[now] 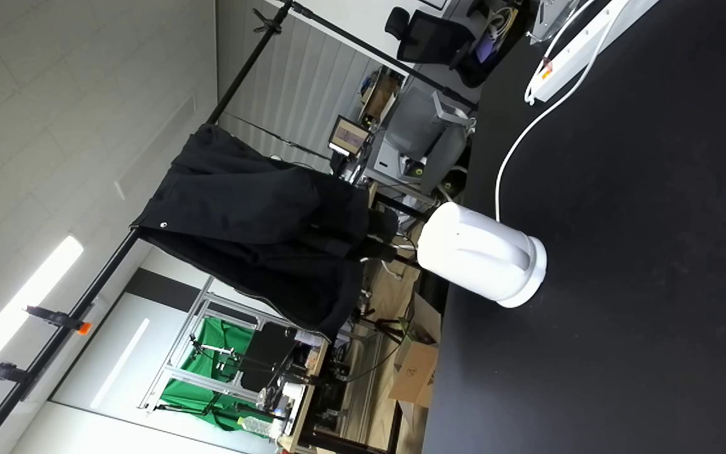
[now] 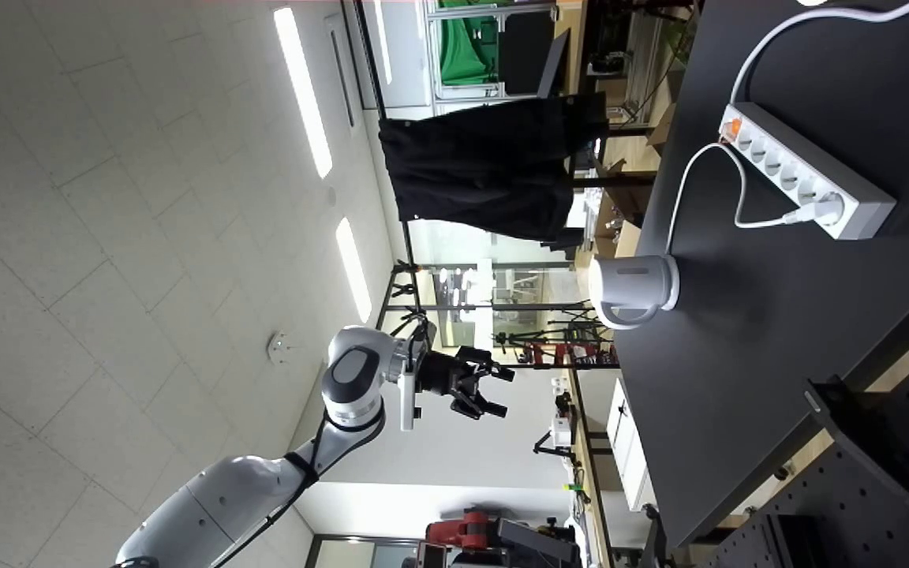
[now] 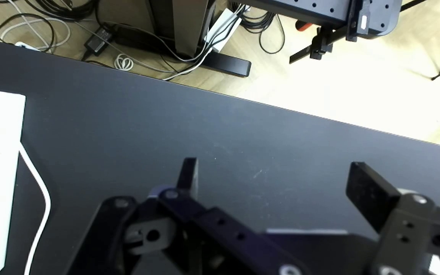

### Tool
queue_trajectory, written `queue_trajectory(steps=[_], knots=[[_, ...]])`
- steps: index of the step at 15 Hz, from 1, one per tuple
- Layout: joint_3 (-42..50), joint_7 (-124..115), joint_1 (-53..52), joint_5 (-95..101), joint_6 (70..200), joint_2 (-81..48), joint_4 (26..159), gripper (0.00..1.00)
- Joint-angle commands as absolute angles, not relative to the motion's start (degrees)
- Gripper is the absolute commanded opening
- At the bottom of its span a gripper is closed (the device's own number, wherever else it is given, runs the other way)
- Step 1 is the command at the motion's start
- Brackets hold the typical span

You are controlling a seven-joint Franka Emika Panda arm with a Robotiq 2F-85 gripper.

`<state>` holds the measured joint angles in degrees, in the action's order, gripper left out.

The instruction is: Press the button on the kettle

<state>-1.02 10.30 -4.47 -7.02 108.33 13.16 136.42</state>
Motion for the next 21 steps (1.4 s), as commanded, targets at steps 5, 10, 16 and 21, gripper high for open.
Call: queue_trajectory(steps=[5, 10, 16, 21], knots=[[-2.91, 7.54, -4.09, -2.02, 123.04, 14.24, 139.48, 1.00], [-2.60, 8.17, -4.06, -3.70, 118.47, 13.55, 138.48, 1.00], [-1.77, 10.62, -4.32, -6.14, 110.42, 13.41, 137.44, 1.00], [-1.71, 10.49, -4.30, -6.11, 113.68, 13.21, 137.67, 1.00]])
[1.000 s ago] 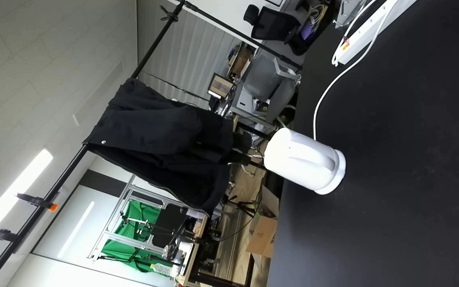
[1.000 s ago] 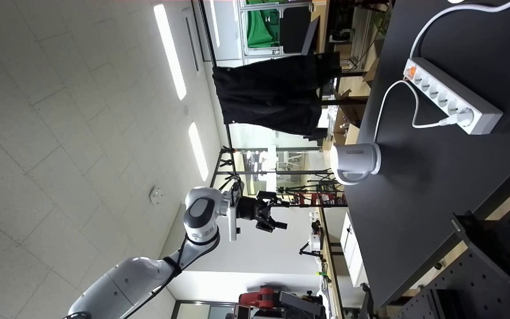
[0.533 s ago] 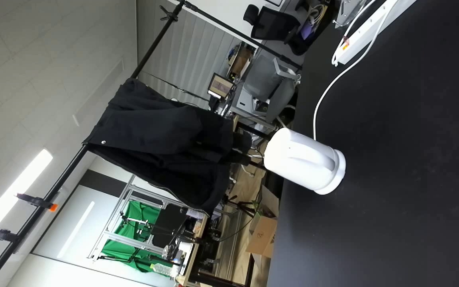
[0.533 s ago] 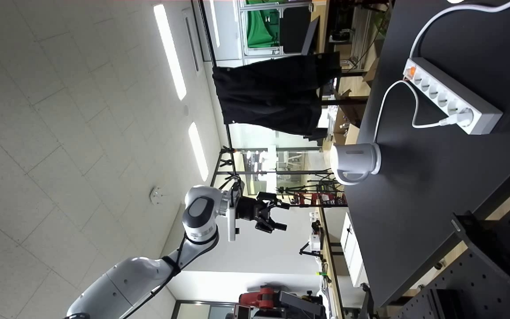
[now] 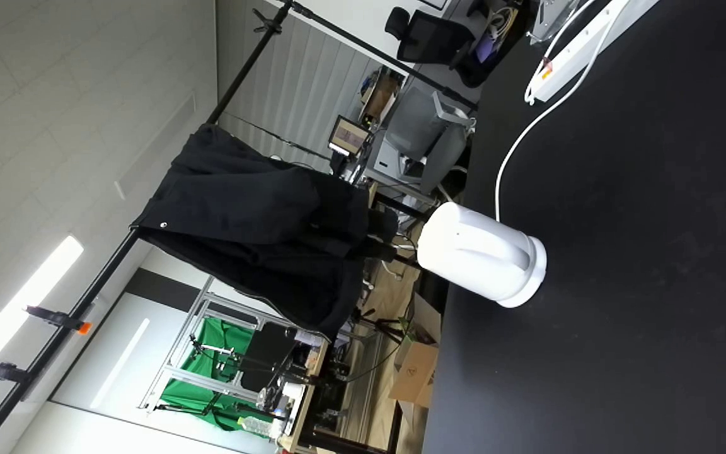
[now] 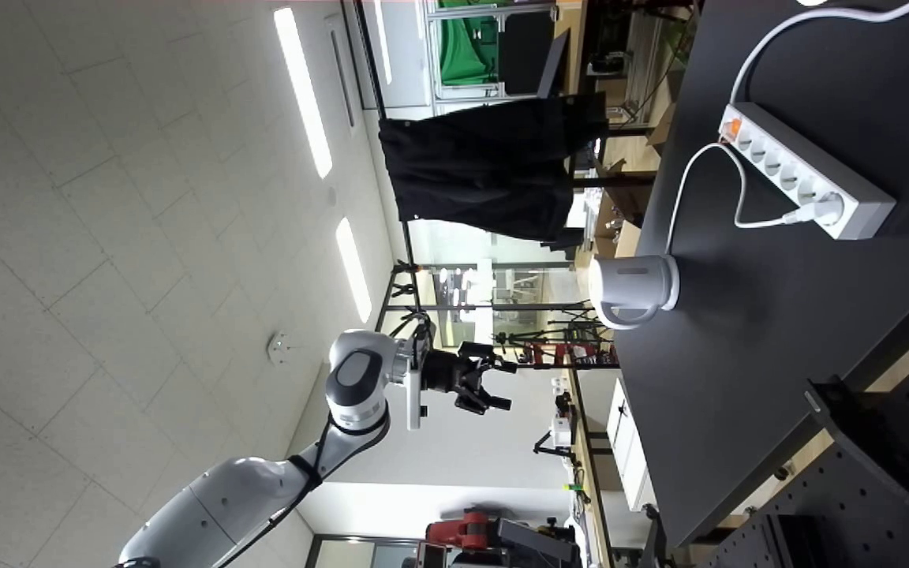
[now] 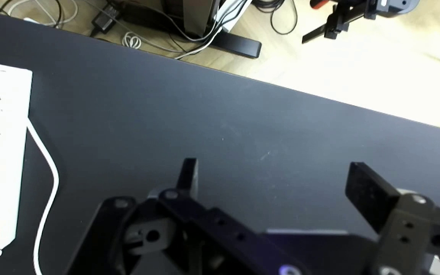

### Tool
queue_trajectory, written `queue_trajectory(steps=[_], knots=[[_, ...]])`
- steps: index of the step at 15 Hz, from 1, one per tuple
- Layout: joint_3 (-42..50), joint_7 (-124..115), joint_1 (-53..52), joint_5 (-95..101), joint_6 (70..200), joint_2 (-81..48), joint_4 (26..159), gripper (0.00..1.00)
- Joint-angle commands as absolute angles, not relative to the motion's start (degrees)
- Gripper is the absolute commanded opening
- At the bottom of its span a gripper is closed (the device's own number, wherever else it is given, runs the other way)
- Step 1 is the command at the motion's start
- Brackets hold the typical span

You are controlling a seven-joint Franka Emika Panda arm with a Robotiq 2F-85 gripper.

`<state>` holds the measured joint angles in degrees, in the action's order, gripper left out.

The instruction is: Press the button on the kettle

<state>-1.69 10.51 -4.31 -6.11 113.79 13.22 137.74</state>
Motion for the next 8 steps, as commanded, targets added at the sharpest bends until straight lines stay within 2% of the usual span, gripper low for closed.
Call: queue_trajectory(steps=[1, 4, 8], knots=[[-1.72, 10.49, -4.30, -6.11, 114.37, 13.22, 137.68, 1.00], [-1.72, 10.49, -4.31, -6.11, 114.83, 13.25, 137.69, 1.00], [-2.97, 6.37, -3.73, -2.01, 128.01, 15.08, 141.18, 1.00]])
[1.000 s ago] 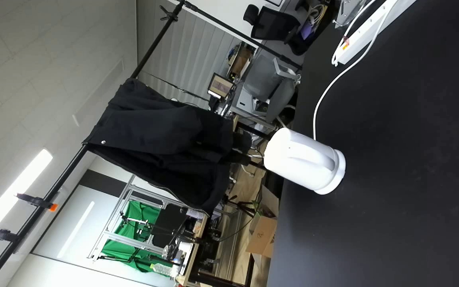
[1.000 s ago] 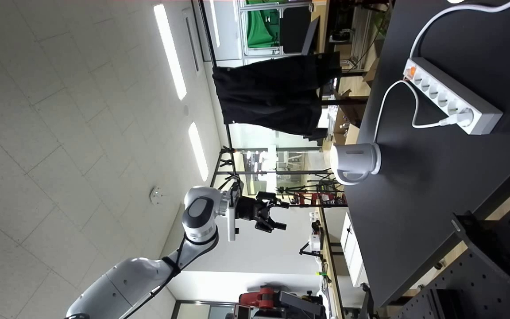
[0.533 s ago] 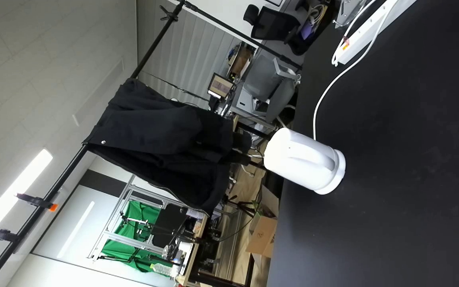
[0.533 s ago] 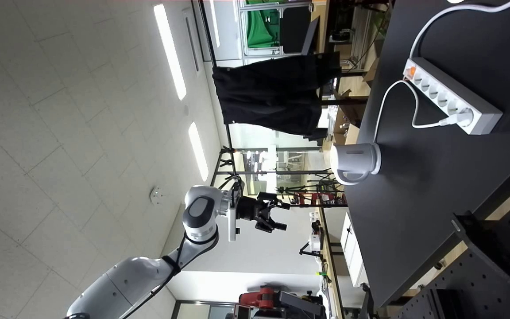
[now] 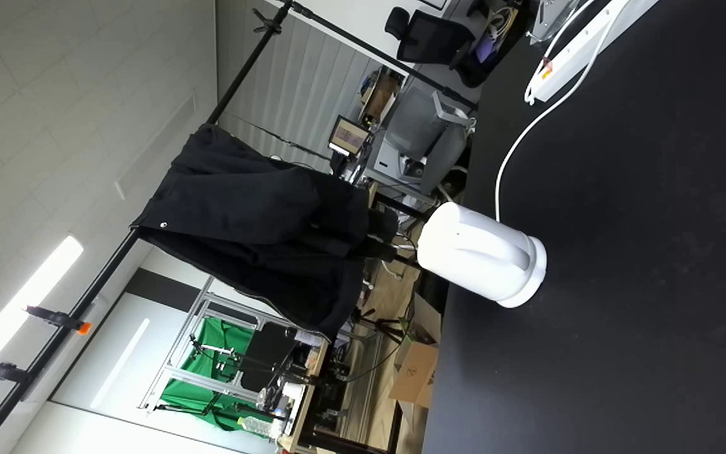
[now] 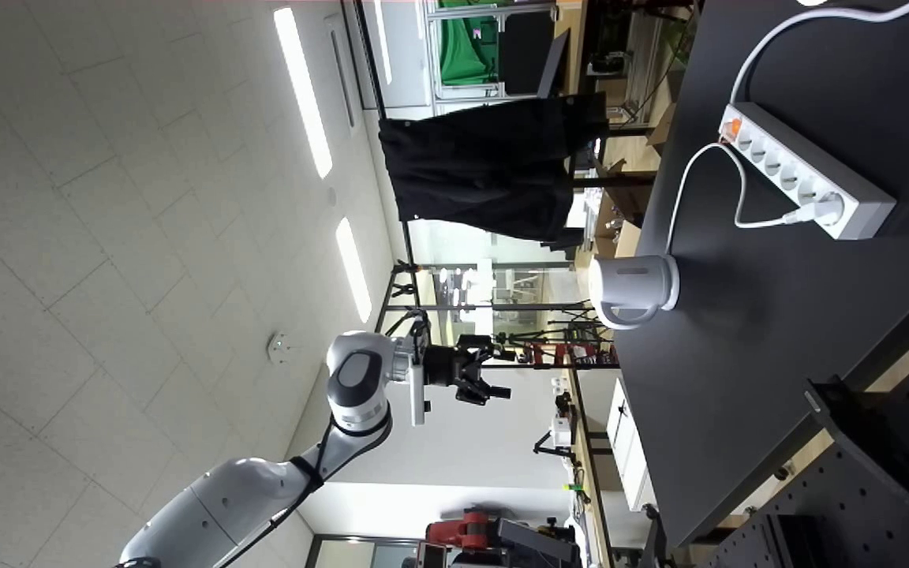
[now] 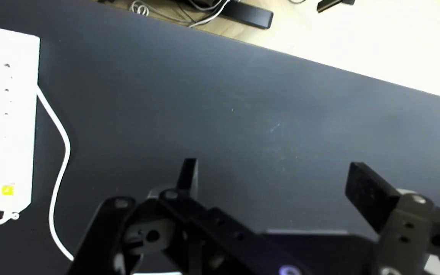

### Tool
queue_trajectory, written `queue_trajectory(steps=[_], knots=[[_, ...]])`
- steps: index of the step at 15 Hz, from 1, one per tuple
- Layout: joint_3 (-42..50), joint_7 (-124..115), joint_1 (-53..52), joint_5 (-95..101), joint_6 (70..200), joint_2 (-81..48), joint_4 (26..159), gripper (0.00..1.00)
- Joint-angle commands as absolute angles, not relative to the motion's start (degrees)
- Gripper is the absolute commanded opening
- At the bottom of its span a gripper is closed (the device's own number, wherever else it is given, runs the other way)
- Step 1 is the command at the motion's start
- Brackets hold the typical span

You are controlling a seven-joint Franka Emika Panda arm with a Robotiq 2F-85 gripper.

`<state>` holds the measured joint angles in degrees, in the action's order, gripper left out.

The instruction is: Press the button on the kettle

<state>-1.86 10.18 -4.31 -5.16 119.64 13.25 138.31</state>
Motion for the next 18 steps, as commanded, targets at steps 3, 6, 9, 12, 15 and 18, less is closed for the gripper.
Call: queue_trajectory(steps=[3, 6, 9, 12, 15, 18], knots=[[-3.92, 2.79, -2.97, 3.36, 139.56, 15.00, 143.66, 1.00], [-5.20, -2.63, -1.23, 10.85, 150.53, 14.51, 146.02, 1.00], [-7.45, -9.52, 1.94, 19.49, 158.85, 13.64, 146.73, 0.68], [-9.83, -15.79, 4.75, 25.28, 162.89, 11.84, 145.30, 0.45], [-12.67, -20.62, 6.89, 30.05, 162.51, 9.52, 143.26, 0.25], [-11.89, -17.68, 6.04, 28.19, 163.29, 10.34, 144.89, 0.29]])
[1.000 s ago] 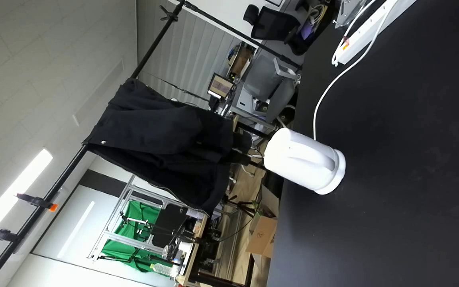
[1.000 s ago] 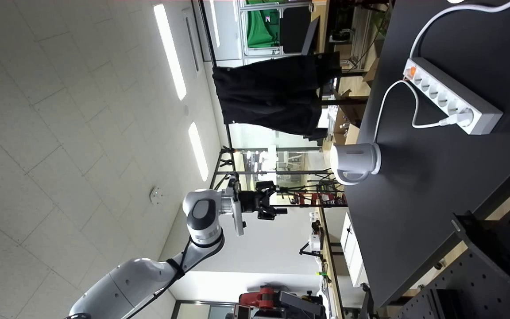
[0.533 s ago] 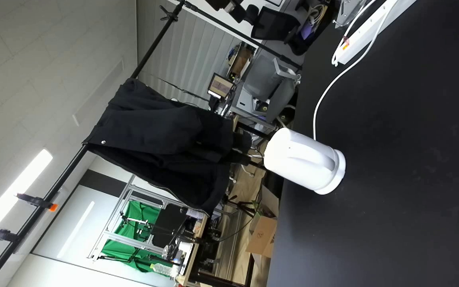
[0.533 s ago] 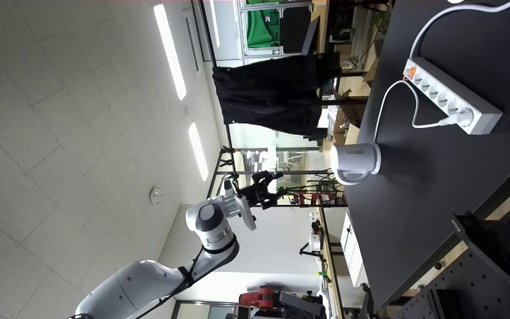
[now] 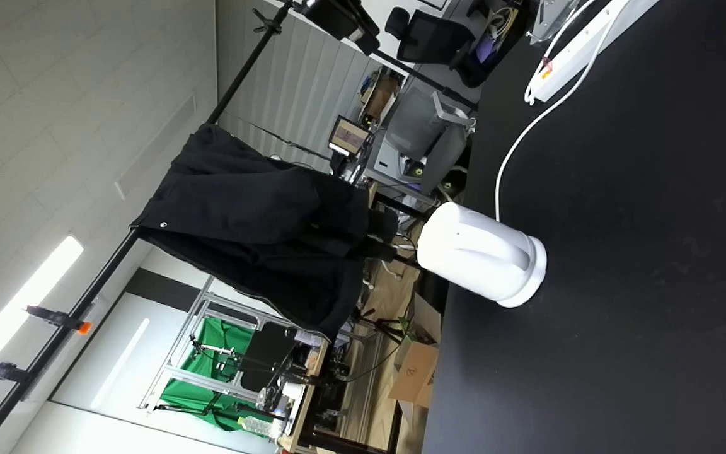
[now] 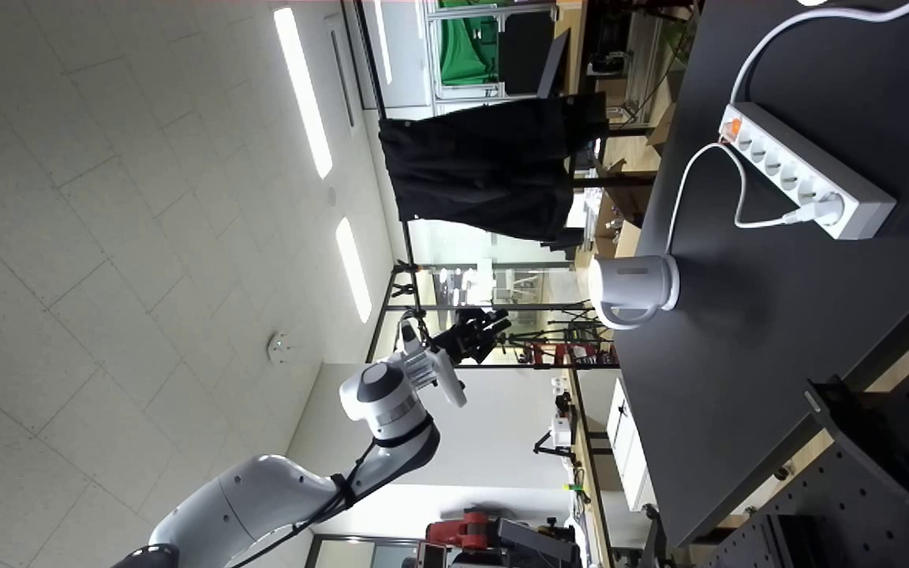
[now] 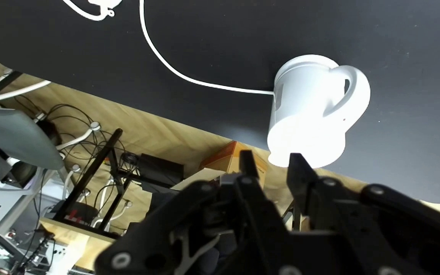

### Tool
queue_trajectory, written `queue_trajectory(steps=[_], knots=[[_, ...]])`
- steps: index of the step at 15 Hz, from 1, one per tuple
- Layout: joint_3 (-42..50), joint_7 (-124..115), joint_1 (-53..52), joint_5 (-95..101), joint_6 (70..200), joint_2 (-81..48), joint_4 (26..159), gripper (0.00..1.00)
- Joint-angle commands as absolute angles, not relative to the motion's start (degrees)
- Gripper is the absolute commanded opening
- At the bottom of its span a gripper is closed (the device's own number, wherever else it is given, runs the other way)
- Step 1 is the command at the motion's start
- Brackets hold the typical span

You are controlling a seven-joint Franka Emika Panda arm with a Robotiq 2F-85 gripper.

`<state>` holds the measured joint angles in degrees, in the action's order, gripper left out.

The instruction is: Press the button on the kettle

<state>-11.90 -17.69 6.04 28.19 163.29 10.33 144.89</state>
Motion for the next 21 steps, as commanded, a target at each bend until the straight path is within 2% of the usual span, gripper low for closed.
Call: queue_trajectory(steps=[1, 7, 8, 9, 10, 16, 21], knots=[[-12.06, -17.86, 6.12, 28.22, 163.29, 10.01, 144.69, 0.26], [-12.16, -17.92, 6.31, 28.24, 163.29, 9.80, 144.49, 0.25], [-12.16, -17.92, 6.31, 28.24, 163.29, 9.80, 144.49, 0.06], [-13.38, -21.47, 7.92, 32.21, 164.12, 9.72, 144.34, 0.05], [-15.25, -27.00, 10.17, 38.42, 165.47, 9.26, 144.01, 0.00], [-21.54, -46.82, 12.50, 58.10, 167.91, 2.51, 141.08, 0.00], [-22.44, -61.18, 11.12, 74.71, 166.30, -5.51, 135.62, 0.00]])
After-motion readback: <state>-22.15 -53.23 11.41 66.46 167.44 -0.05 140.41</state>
